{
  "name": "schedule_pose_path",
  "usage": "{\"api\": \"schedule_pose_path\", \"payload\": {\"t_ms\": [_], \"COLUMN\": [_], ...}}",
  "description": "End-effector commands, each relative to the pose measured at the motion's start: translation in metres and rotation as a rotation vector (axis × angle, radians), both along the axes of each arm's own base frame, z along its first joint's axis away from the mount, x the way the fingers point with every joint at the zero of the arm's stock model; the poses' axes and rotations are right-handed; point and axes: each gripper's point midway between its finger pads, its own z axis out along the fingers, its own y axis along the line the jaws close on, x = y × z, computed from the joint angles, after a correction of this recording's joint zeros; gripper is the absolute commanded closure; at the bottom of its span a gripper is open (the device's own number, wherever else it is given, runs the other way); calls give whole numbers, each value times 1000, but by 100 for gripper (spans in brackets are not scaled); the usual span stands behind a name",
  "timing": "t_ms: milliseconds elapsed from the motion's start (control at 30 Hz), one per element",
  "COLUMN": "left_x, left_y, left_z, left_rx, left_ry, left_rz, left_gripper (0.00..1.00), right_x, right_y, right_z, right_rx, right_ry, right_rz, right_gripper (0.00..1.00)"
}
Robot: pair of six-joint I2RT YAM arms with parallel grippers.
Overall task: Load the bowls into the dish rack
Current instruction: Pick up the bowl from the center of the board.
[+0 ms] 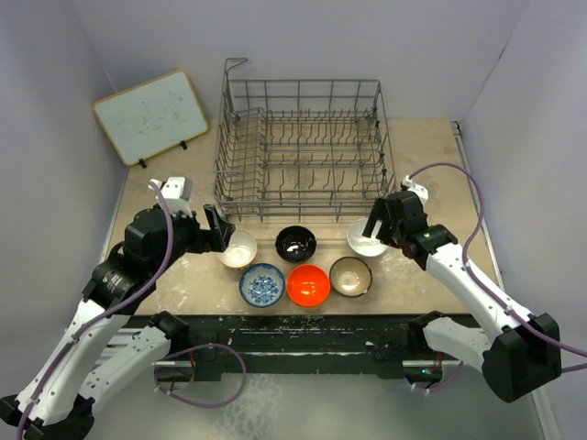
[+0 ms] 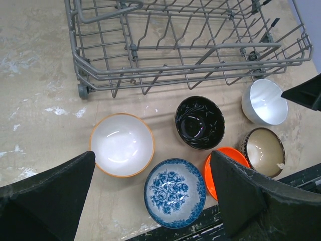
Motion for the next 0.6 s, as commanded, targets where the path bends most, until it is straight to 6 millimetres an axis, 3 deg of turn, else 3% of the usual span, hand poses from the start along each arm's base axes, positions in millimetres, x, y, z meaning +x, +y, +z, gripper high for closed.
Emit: {"api": "schedule_pose_path", "payload": {"t_ms": [0, 267, 567], "left_x": [0, 0, 1], "left_y": [0, -1, -3], "left_z": [6, 2, -1], "left_rx": [8, 14, 12], "left_ry": [-33, -26, -13], "left_rz": [-15, -20, -22], "left_gripper": [1, 1, 1], "right_x": [6, 10, 12], "right_y": [-4, -21, -31], "right_z": [-14, -41, -53], "right_rx": [60, 49, 21], "right_ry": [-4, 23, 10], "right_rz": [-77, -159, -197], "right_gripper": [13, 19, 36]}}
